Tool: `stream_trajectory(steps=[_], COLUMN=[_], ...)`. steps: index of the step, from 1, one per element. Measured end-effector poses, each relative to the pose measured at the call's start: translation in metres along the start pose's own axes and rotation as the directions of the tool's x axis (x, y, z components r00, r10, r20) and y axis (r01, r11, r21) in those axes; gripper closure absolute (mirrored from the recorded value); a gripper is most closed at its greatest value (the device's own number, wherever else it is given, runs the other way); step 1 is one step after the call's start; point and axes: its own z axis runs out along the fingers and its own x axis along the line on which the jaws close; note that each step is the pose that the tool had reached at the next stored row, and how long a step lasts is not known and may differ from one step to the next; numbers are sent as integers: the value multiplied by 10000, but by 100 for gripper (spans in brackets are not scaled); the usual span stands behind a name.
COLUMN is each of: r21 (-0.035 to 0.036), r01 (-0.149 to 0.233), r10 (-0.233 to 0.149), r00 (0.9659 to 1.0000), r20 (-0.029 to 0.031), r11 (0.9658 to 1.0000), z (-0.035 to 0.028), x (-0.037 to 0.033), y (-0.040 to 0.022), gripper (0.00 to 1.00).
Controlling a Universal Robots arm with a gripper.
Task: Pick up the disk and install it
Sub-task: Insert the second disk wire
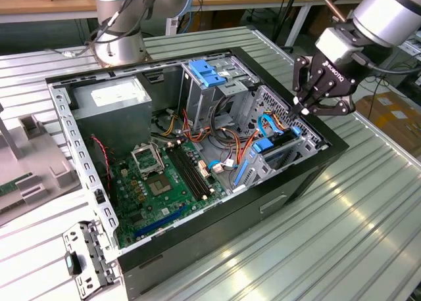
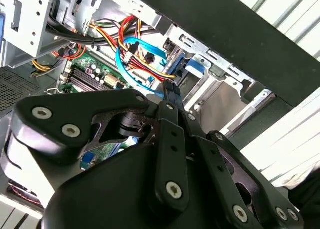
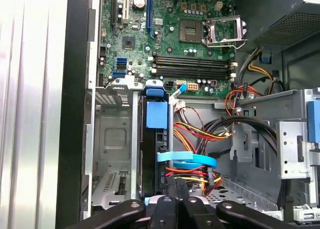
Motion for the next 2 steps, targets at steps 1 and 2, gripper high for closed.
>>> stream_trajectory(steps=[1,2], r21=[0,0], r01=[0,0], r10=[0,0], r00=[10000,10000], r20=[0,0], r11=[10000,10000], z=[0,-1], x=[0,0], y=[0,0], gripper=[89,89])
